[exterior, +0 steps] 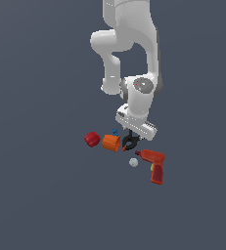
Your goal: Pick up a designated object from a clutter of objects.
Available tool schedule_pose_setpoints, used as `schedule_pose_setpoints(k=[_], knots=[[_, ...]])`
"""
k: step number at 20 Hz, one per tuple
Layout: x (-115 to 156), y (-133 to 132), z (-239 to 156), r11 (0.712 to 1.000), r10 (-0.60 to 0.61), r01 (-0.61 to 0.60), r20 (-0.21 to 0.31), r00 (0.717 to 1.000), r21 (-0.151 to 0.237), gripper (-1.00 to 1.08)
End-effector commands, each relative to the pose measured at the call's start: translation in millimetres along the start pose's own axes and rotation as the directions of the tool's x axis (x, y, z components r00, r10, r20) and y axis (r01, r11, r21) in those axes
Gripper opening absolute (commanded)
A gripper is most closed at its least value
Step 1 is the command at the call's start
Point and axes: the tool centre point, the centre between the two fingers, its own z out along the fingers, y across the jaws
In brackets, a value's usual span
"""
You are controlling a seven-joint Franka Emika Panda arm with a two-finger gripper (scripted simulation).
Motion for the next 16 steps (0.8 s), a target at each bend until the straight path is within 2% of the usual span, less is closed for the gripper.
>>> schedule_pose_setpoints(k=[1,16], knots=[[-0.3,0.2,3.3,1.000,0.000,0.000,0.000,1.000,0.000,1.00],[-1.5,1.2,50.2,1.000,0.003,-0.003,0.001,1.000,-0.001,1.00]])
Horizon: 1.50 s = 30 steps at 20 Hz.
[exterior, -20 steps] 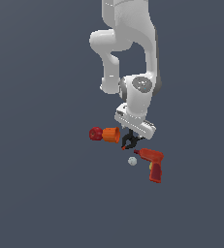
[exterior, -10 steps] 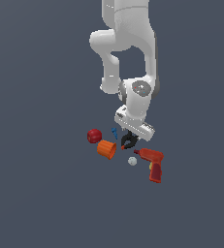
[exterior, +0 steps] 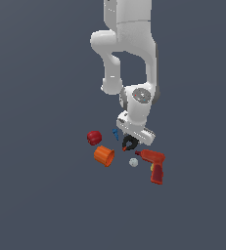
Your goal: Pick up a designated object from a clutter of objects.
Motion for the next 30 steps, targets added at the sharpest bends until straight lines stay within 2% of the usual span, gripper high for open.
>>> schedule_pose_setpoints(k=[1,2,11,12,17,23,30], knots=[[-0.9,5.1,6.9,1.000,0.005,-0.005,0.007,1.000,-0.010,1.00],[-0.9,5.1,6.9,1.000,0.005,-0.005,0.007,1.000,-0.010,-1.00],[-0.9,5.1,6.9,1.000,0.005,-0.005,0.007,1.000,-0.010,-1.00],[0.0,-1.8,0.5,1.000,-0.002,0.002,-0.002,1.000,0.003,-1.00],[1.2,1.3,-4.3,1.000,-0.002,0.002,-0.002,1.000,0.003,-1.00],[6.0,13.0,-22.5,1.000,-0.001,0.001,-0.002,1.000,0.002,-1.00],[15.9,37.6,-61.4,1.000,-0.001,0.001,-0.001,1.000,0.001,-1.00]])
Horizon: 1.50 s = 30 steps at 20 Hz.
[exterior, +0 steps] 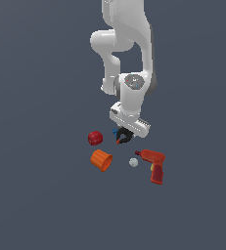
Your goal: Pick up a designated object from a clutter of objects.
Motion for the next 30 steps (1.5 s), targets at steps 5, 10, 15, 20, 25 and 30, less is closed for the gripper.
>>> schedule_pose_setpoints(k=[5,10,15,20,25,30], knots=[[12.5,29.0,-48.2,1.000,0.001,-0.001,0.001,1.000,0.001,-1.00],[22.8,53.8,-89.4,1.000,0.002,-0.002,0.003,1.000,0.001,-1.00],[34.4,80.3,-133.4,1.000,0.003,-0.003,0.005,1.000,0.000,-1.00],[46.3,106.2,-176.7,1.000,0.004,-0.004,0.006,1.000,-0.002,-1.00],[58.2,130.0,-217.1,1.000,0.006,-0.006,0.007,1.000,-0.005,-1.00],[68.2,148.3,-249.2,1.000,0.007,-0.007,0.007,1.000,-0.006,-1.00]])
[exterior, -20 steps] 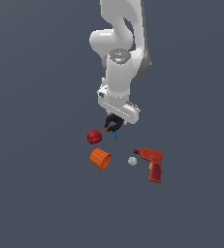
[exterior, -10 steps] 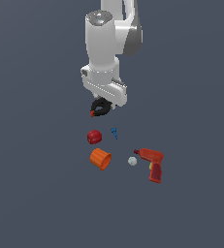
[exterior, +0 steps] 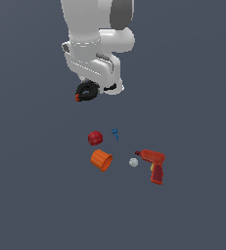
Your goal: Pick up a designated object from a clutter of objects.
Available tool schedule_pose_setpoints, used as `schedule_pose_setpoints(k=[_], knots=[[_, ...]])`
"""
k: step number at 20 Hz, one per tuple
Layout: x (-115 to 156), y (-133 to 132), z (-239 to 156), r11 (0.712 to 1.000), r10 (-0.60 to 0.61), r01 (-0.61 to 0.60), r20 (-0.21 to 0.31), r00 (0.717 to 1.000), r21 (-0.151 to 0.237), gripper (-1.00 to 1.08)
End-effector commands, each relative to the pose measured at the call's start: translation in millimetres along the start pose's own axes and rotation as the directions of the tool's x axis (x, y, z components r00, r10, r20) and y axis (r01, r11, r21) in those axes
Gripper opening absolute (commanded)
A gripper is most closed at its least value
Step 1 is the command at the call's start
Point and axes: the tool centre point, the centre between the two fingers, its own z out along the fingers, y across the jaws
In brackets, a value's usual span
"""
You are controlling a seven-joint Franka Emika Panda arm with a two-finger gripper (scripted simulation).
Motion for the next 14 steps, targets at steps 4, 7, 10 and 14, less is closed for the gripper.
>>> schedule_pose_setpoints(k=[4,7,10,14], knots=[[8.9,15.4,-28.0,1.000,0.000,0.000,-0.001,1.000,-0.002,-1.00],[12.0,20.1,-36.8,1.000,0.000,0.000,-0.001,1.000,-0.003,-1.00],[14.0,22.3,-41.3,1.000,0.000,0.000,-0.001,1.000,-0.003,-1.00],[14.8,21.7,-41.4,1.000,0.000,0.000,-0.001,1.000,-0.003,-1.00]])
